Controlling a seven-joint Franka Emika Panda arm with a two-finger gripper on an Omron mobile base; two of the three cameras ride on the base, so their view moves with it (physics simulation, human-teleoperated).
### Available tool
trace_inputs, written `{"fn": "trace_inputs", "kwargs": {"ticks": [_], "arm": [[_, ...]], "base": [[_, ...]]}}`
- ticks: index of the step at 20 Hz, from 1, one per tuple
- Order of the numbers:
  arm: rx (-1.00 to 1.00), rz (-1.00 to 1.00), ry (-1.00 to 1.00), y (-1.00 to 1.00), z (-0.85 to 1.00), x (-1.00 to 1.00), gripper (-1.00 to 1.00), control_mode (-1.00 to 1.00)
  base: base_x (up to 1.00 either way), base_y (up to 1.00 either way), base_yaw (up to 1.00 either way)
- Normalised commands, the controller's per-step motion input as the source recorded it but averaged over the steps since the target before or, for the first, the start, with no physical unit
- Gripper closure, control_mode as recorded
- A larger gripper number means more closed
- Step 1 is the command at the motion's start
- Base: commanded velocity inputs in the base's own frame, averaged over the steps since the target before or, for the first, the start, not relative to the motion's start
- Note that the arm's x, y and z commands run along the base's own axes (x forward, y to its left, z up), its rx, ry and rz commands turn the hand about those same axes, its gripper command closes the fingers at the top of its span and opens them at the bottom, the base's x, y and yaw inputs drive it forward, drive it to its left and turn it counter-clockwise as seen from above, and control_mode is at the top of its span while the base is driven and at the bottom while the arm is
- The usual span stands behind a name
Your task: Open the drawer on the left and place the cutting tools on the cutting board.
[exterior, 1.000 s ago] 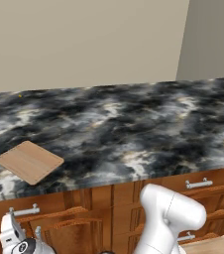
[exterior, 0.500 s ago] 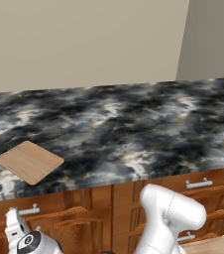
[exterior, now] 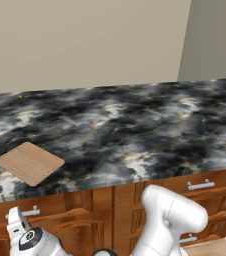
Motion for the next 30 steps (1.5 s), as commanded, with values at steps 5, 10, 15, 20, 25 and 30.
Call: {"fn": "trace_inputs", "kwargs": {"ticks": [5,10,15,20,25,30], "arm": [[0.00,0.00,-0.04,0.00,-0.63,0.09,-1.00,-1.00],[0.00,0.00,-0.05,0.00,-0.60,0.16,-1.00,-1.00],[0.00,0.00,-0.13,0.00,-0.36,0.21,-1.00,-1.00],[0.00,0.00,-0.15,0.00,-0.28,0.21,-1.00,-1.00],[0.00,0.00,-0.08,0.05,-0.29,0.09,1.00,-1.00],[0.00,0.00,-0.11,0.21,-0.20,-0.02,1.00,-1.00]], "base": [[0.00,0.00,0.00],[0.00,0.00,0.00],[0.00,0.00,0.00],[0.00,0.00,0.00],[0.00,0.00,0.00],[0.00,0.00,0.00]]}}
